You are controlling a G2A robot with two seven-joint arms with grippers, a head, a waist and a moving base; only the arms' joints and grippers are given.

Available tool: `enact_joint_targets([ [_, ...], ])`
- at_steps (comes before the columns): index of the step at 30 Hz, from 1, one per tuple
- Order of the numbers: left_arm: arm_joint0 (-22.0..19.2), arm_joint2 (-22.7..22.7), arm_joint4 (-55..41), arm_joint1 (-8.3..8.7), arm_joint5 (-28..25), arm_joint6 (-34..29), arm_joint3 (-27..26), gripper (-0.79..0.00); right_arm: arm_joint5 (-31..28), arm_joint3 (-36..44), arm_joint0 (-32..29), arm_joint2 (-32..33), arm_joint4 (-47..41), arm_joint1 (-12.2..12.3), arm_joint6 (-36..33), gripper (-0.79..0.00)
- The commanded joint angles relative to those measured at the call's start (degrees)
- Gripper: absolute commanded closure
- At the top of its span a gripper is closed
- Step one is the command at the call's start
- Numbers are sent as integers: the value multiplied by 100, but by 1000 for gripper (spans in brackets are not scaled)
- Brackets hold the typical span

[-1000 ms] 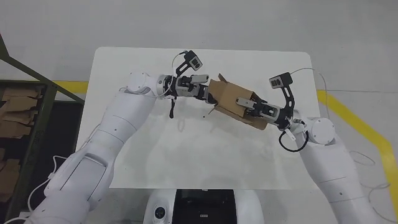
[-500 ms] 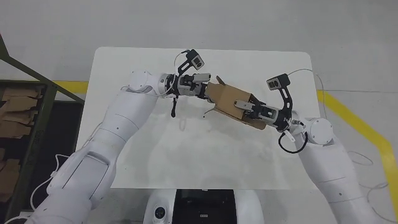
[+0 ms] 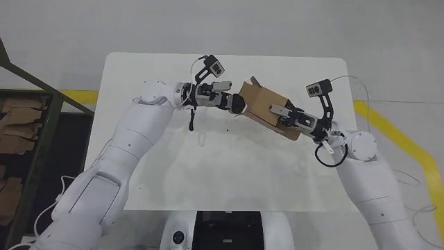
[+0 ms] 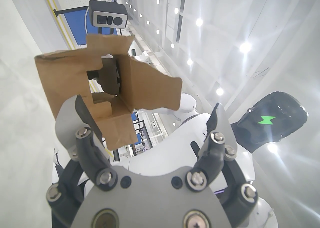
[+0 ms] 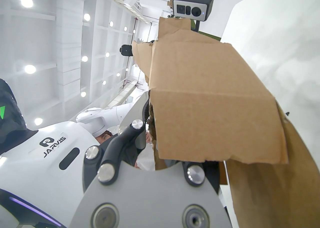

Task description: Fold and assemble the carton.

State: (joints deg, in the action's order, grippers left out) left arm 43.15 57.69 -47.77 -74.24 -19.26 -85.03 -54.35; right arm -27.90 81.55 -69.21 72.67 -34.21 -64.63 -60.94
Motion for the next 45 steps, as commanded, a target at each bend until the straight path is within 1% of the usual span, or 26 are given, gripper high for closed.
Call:
enact_joint_targets([
  [1,30,30,-2,5,5,-5,-23,-785,-8,-35,-7,39,-25,1,83,0],
  [9,91,92,23,9,37,-37,-96,-785,65,-242,35,100,-45,-32,775,0],
  [14,92,105,25,0,55,-55,-150,-785,121,-275,61,21,361,-56,1209,0],
  [17,82,107,22,-10,54,-54,-151,-785,140,-184,29,-78,541,-73,1311,0],
  [21,62,119,64,-18,23,-23,-124,-785,143,-75,-23,-147,571,-79,1200,0],
  [27,53,164,92,-17,12,-12,-78,-785,70,120,-129,-184,428,-60,642,0],
  [30,62,169,95,-20,13,-13,-92,-785,85,183,-177,-254,397,-61,481,0],
  [37,85,155,75,-40,28,-28,-157,-785,80,165,-164,-410,321,-94,467,0],
  [45,126,202,118,-31,42,-42,-191,-785,100,148,-139,-416,316,-101,493,0],
])
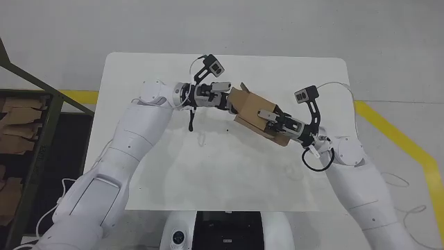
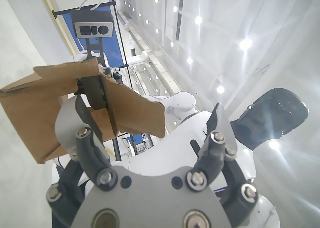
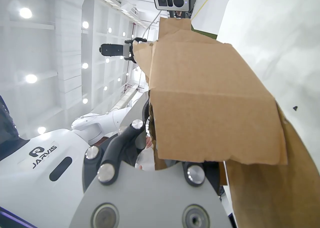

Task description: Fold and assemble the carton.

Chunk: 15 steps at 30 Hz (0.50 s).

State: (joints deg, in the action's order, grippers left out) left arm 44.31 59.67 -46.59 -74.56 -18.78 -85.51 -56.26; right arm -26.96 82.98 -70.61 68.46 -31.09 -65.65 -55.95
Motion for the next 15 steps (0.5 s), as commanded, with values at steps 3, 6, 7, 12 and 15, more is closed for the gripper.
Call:
enact_joint_targets([
  [3,17,42,73,11,-62,62,27,-785,38,23,-9,42,-43,10,-62,0],
  [6,10,153,91,39,-130,131,94,-785,71,42,-31,92,-95,24,-161,0],
  [7,1,197,99,50,-147,148,114,-785,83,57,-42,100,-106,28,-210,0],
  [12,-27,418,55,103,-215,216,158,-785,135,120,-108,87,-166,42,-439,0],
  [15,-37,521,57,128,-266,267,195,-785,156,141,-139,41,-214,41,-537,0],
])
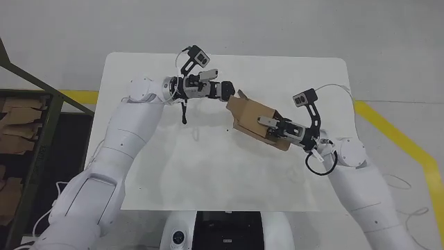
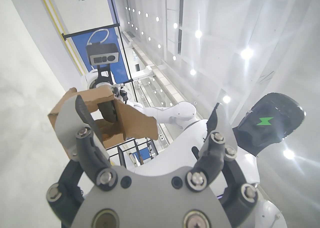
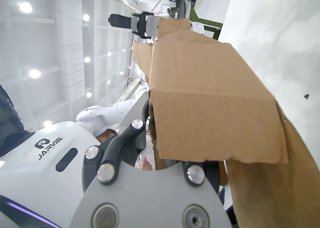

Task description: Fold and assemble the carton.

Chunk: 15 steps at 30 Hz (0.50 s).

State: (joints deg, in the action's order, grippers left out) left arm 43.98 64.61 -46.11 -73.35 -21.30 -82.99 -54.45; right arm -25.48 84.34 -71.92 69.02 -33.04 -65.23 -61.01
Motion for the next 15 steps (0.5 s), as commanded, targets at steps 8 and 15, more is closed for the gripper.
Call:
enact_joint_targets([
  [8,-90,-53,-16,-34,-32,33,215,-785,93,12,6,-309,-4,-36,-257,0],
  [15,-115,-199,-7,-77,89,-88,207,-785,76,-172,189,-454,-3,-82,-149,0],
])
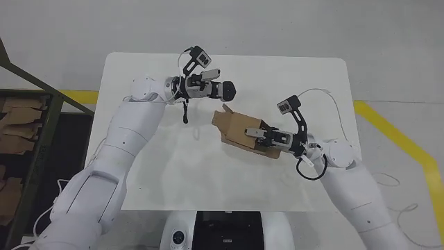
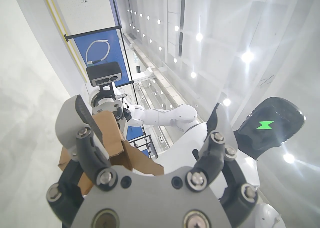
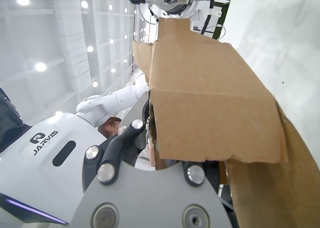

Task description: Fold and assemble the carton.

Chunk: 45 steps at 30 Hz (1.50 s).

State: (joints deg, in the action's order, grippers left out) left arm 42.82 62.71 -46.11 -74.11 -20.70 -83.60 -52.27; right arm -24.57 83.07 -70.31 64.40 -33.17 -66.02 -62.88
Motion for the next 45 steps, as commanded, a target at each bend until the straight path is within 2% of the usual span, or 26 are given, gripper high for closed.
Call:
enact_joint_targets([
  [1,2,-8,-1,0,43,-42,-24,-785,-24,-99,62,22,21,-5,91,0],
  [9,86,57,-43,27,166,-165,-198,-785,-103,-347,197,180,41,1,287,0],
  [15,154,-82,-38,-4,275,-274,-313,-785,-146,-356,187,259,35,6,382,0],
  [34,89,-156,-29,-68,185,-184,-213,-785,-129,-227,83,315,34,10,479,0],
  [41,94,68,304,21,-36,37,-194,-785,-140,-333,91,466,178,32,662,0],
  [45,73,141,962,107,-268,270,-167,-785,-76,-337,95,562,241,46,794,0],
])
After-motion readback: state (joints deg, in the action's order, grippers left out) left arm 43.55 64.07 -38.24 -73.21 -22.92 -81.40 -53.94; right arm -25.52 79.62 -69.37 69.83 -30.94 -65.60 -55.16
